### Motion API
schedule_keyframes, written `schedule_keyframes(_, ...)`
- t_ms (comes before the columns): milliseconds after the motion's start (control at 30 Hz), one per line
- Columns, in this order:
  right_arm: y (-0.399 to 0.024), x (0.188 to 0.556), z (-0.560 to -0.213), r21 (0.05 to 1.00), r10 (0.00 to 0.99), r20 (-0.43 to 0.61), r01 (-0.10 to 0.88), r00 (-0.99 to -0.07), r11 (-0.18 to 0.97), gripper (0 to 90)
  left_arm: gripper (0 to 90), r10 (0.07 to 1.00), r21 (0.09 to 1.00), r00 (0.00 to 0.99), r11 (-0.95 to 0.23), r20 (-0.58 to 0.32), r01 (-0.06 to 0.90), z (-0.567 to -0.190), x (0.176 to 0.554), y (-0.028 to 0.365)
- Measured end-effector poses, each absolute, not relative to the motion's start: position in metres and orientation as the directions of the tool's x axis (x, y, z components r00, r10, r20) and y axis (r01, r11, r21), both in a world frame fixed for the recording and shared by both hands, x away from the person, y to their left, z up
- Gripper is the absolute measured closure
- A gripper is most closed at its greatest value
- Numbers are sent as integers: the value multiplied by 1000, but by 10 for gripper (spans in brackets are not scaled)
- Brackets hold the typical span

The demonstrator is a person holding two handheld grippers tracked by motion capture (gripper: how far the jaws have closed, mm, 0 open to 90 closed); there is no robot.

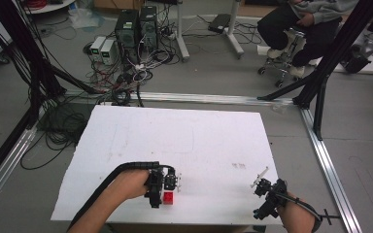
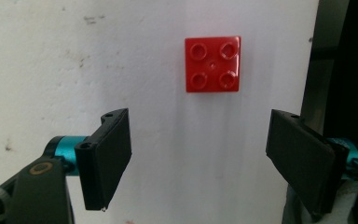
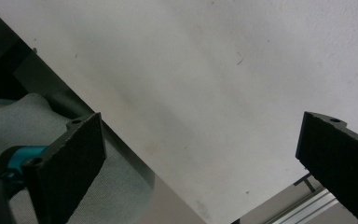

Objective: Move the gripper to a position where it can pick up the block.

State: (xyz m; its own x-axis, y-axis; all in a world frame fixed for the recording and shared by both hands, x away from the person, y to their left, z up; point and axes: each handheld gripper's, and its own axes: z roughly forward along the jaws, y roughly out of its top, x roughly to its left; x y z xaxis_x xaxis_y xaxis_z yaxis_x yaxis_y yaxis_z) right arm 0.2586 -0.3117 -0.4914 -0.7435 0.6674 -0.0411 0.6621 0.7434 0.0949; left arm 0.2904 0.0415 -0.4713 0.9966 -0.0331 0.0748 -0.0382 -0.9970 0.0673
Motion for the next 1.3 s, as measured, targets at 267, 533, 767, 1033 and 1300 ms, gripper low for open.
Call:
schedule_keyframes(267,-312,258,-491,95,667,-42,662,-744,744,7,226,-46,60,998,-997,45,-49,-488,283,30)
schedule_keyframes(533,-310,259,-492,94,665,-42,660,-745,745,7,226,-34,53,998,-998,43,-37,-498,284,21)
schedule_keyframes(767,-311,259,-492,95,665,-44,660,-745,745,7,227,-35,36,999,-999,32,-37,-508,285,15)
schedule_keyframes(1033,-311,259,-492,98,667,-43,661,-744,744,7,226,-36,25,999,-999,21,-36,-515,289,12)
schedule_keyframes(1300,-312,258,-491,97,670,-41,665,-741,741,7,226,-34,27,999,-999,16,-35,-516,290,12)
